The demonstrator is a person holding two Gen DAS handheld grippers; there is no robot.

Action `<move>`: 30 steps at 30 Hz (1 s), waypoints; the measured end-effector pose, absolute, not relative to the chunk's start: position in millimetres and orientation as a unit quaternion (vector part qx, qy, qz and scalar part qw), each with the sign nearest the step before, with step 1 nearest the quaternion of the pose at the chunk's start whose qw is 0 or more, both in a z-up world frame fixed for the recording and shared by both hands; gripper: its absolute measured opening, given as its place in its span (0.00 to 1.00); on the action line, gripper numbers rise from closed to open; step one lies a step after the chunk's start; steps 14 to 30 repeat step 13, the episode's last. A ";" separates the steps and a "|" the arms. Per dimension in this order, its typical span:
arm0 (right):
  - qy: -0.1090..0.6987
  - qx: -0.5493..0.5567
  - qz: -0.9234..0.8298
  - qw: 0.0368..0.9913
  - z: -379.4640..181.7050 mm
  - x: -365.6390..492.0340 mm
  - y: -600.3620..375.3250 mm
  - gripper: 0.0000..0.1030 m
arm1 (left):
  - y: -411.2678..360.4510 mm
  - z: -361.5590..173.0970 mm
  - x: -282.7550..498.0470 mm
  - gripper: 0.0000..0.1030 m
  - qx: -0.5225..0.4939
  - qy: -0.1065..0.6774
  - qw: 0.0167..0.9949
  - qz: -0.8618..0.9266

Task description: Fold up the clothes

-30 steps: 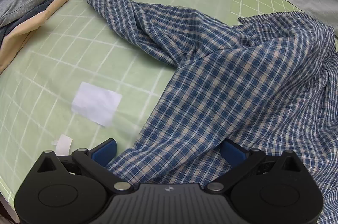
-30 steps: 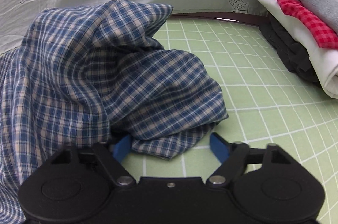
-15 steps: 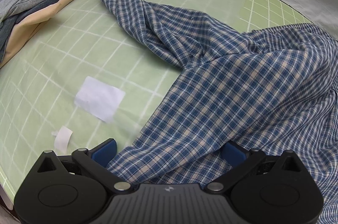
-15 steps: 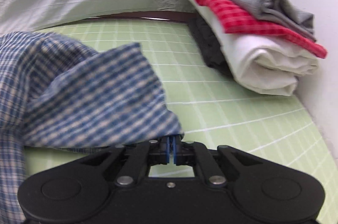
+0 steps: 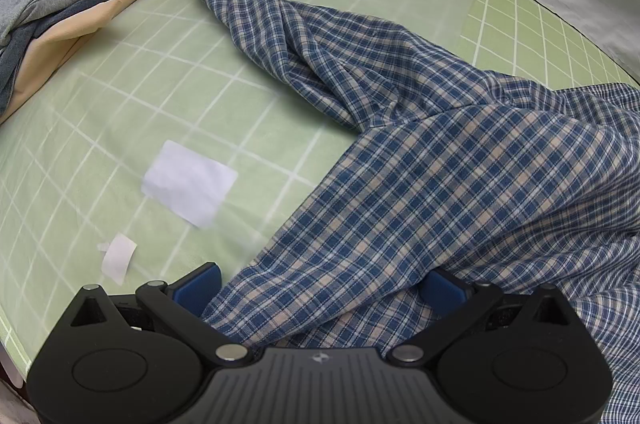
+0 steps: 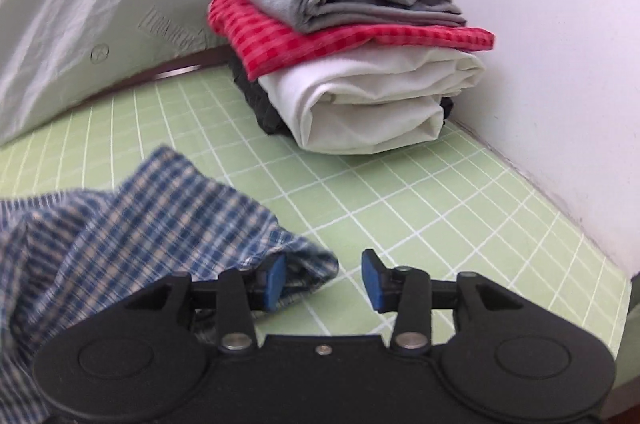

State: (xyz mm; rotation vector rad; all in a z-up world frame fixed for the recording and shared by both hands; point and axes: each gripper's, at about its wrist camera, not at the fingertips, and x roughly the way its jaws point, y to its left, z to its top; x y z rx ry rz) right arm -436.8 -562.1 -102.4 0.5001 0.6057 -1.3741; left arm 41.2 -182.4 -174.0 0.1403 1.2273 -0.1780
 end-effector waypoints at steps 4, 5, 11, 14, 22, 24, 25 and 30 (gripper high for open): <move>0.241 0.222 -0.604 0.726 -83.9 -418.3 -566.8 0.82 | -185.1 -174.5 46.1 1.00 0.066 0.577 0.810 -0.084; 0.240 0.213 -0.599 0.734 -80.7 -410.7 -570.2 0.83 | -185.3 -174.4 45.8 1.00 0.067 0.577 0.809 -0.084; 0.308 0.196 -0.566 0.739 -95.0 -356.8 -609.4 0.97 | -184.7 -175.0 43.5 1.00 0.069 0.568 0.815 -0.089; 0.342 0.200 -0.574 0.716 -108.9 -348.1 -620.5 0.90 | -183.9 -175.2 42.5 1.00 0.069 0.563 0.819 -0.090; 0.342 0.200 -0.574 0.716 -108.9 -348.1 -620.5 0.90 | -183.9 -175.2 42.5 1.00 0.069 0.563 0.819 -0.090; 0.342 0.200 -0.574 0.716 -108.9 -348.1 -620.5 0.90 | -183.9 -175.2 42.5 1.00 0.069 0.563 0.819 -0.090; 0.342 0.200 -0.574 0.716 -108.9 -348.1 -620.5 0.90 | -183.9 -175.2 42.5 1.00 0.069 0.563 0.819 -0.090; 0.342 0.200 -0.574 0.716 -108.9 -348.1 -620.5 0.90 | -183.9 -175.2 42.5 1.00 0.069 0.563 0.819 -0.090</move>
